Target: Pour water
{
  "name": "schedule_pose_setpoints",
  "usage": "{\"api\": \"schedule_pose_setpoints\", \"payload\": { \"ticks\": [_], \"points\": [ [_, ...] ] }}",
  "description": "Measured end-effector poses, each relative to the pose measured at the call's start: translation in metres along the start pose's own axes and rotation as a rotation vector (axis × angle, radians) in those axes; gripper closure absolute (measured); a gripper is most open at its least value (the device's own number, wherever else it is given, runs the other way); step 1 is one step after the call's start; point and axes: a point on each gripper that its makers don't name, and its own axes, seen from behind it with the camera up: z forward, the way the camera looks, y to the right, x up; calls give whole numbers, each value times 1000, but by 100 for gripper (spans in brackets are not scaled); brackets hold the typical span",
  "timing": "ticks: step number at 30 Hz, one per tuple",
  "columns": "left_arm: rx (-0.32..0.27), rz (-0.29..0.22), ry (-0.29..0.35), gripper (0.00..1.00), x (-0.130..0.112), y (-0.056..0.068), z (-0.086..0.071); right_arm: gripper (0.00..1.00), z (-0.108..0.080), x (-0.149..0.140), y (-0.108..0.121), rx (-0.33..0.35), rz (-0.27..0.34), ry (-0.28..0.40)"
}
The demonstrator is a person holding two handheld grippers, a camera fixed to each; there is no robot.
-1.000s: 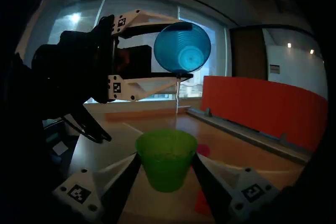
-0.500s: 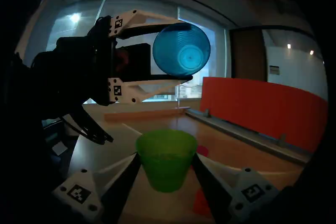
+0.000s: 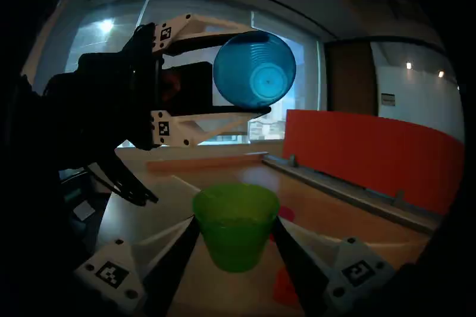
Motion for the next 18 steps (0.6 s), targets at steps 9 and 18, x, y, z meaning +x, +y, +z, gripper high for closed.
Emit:
{"api": "schedule_pose_setpoints", "payload": {
  "ticks": [9,18],
  "points": [
    [-14,-77,1,14,-6,2,3,13,-1,0,2,-7,3,2],
    [-27,-338,7,14,-17,11,5,12,-6,1,3,-18,3,7]
  ]
}}
